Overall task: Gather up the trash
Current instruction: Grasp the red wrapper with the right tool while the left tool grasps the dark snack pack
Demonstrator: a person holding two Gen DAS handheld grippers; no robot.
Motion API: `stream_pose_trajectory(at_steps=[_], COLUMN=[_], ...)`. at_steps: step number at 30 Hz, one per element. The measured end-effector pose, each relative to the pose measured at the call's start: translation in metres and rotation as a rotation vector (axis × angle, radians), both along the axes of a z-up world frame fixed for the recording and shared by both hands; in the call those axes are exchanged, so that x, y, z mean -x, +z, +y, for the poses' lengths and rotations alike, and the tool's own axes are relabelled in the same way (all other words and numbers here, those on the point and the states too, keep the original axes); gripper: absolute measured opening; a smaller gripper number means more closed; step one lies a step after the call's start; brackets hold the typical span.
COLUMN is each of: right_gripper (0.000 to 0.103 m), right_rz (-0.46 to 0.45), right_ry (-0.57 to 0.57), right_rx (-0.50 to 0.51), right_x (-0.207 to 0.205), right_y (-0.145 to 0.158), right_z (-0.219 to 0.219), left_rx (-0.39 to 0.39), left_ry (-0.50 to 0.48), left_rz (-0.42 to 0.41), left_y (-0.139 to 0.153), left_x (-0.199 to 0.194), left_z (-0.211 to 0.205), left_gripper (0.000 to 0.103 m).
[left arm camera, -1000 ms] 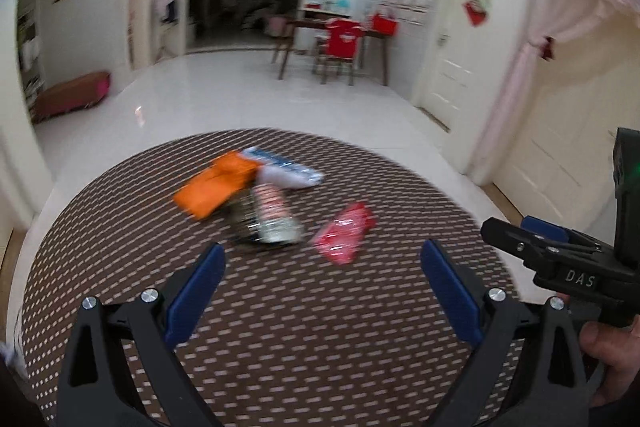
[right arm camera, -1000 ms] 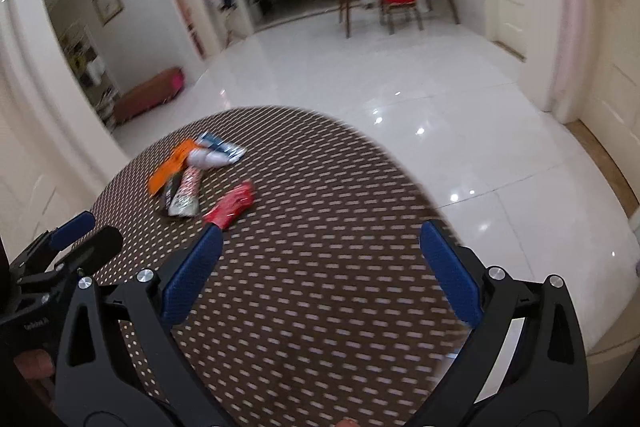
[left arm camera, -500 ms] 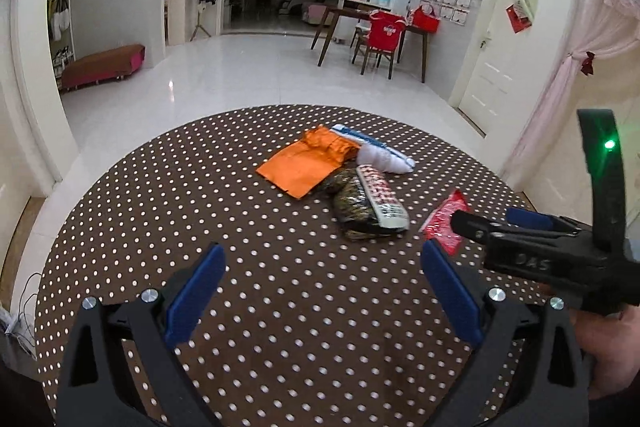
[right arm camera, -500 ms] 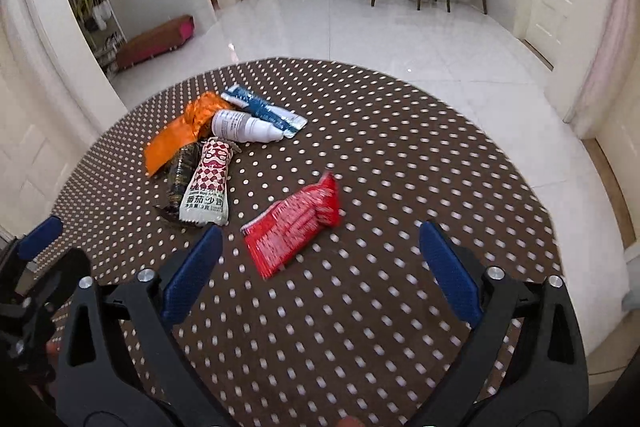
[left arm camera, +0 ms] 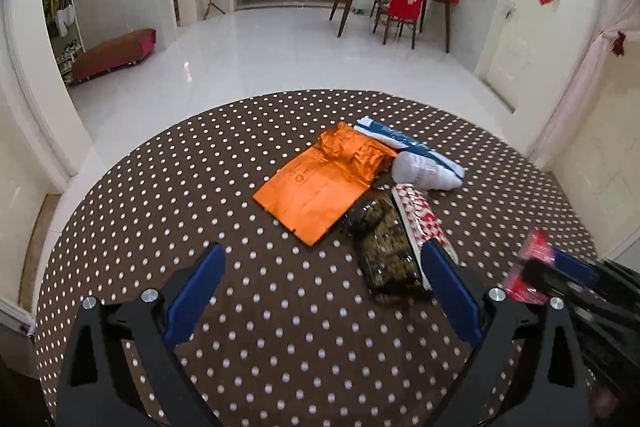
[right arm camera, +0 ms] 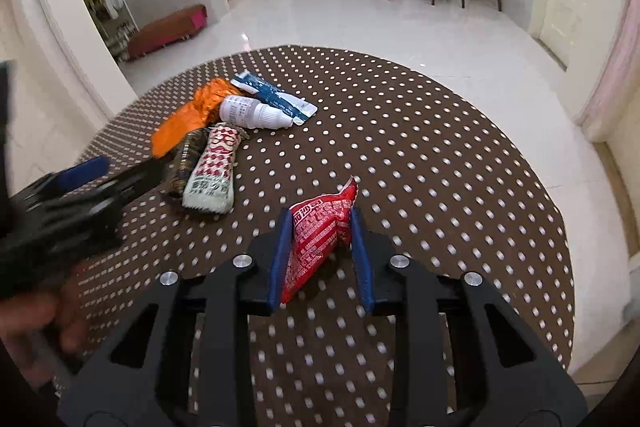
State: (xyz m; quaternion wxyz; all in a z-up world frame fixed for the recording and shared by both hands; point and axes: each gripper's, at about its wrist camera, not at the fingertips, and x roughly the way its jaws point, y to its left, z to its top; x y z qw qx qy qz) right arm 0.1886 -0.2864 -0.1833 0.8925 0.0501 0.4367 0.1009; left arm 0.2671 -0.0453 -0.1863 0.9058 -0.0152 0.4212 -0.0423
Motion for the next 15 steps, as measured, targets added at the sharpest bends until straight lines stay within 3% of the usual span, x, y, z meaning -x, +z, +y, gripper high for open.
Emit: stream_pose_trajectory(at_steps=[5,7,8,13,15], right_gripper=[0.029,0.029,0.029,0.029,0.029], right_rz=[-0.017,-0.024,-0.029,-0.038,-0.040], right_ry=[-0.018,-0.029,-0.035,-0.064,-0.081], right_rx=[-0.068,-0.098,-0.107,-0.136,-0.144], right_x=[0.018,0.023,0.028,0.048,0.054], right_y=[0.016,0.022,0.026,0.033,0.034], right_z=[-0.026,-0.037,-0.038,-0.062,-0.071], left_rx=[-0.010,-0.017,-0.010,0.005,0.026], left_ry=[0.009,-0.002,-0.004,-0.044,-0.055], left_rz=[0.030,0.054,0.064,0.062,0.063], left_y=[-0.007,-0.012,-0.014,-0.012,-0.012], left_x=[-0.015,-0.020,-0.021,-0.016,-0.008], left_z=[-0.011,-0.015,-0.016,-0.022,-0.023], left_gripper=[0.093,0.067,0.065,0.028,0.026])
